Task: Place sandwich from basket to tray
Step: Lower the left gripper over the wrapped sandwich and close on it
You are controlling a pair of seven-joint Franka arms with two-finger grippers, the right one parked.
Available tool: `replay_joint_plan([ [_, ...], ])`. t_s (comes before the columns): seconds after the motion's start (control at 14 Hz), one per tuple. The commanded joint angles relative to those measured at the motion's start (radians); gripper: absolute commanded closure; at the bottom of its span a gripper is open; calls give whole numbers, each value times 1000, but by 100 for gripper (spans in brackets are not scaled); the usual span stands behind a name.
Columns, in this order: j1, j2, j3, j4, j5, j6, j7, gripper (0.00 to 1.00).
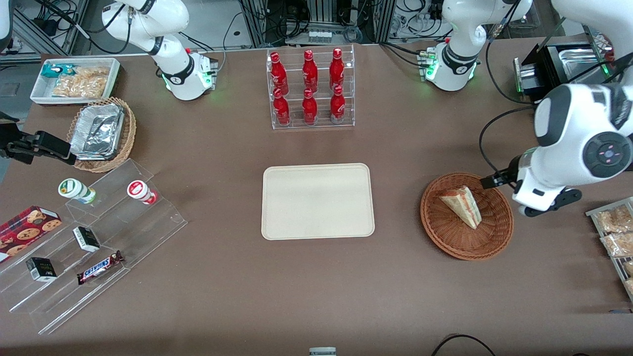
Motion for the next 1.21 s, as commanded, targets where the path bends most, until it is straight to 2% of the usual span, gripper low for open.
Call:
replay_joint_plan([
  [0.0, -7, -22, -5, -147, 7, 191, -136, 0],
  [0.36, -41, 33, -5, -279, 7, 459, -283, 0],
  [0.71, -57, 96, -5, -279, 7, 539, -371, 0],
  [1.07, -67, 110, -3, -282, 7, 548, -379, 1],
  [1.14, -67, 110, -3, -285, 7, 550, -379, 10],
])
